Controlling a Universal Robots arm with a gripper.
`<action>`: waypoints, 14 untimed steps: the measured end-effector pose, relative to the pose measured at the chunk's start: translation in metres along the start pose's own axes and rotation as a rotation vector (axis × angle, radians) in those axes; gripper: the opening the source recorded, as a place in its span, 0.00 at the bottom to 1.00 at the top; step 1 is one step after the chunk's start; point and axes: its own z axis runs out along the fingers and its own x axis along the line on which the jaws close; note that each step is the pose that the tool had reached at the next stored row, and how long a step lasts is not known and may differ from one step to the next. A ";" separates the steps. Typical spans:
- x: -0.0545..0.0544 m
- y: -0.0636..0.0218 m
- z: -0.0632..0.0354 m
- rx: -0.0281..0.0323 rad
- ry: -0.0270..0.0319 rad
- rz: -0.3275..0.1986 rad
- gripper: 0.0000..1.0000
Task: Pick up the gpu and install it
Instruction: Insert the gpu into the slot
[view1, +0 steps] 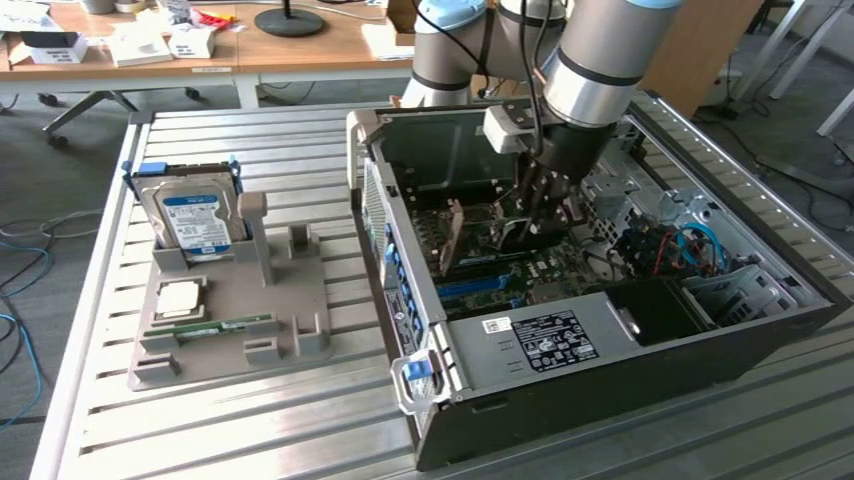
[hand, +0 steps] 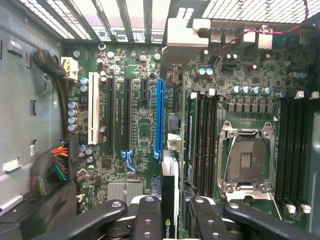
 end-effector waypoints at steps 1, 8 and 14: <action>0.000 0.0009 0.0000 0.0000 0.0000 0.000 0.26; 0.000 0.0068 0.0002 0.0000 -0.0001 0.000 0.26; 0.000 0.0112 0.0002 0.0000 0.0001 0.000 0.26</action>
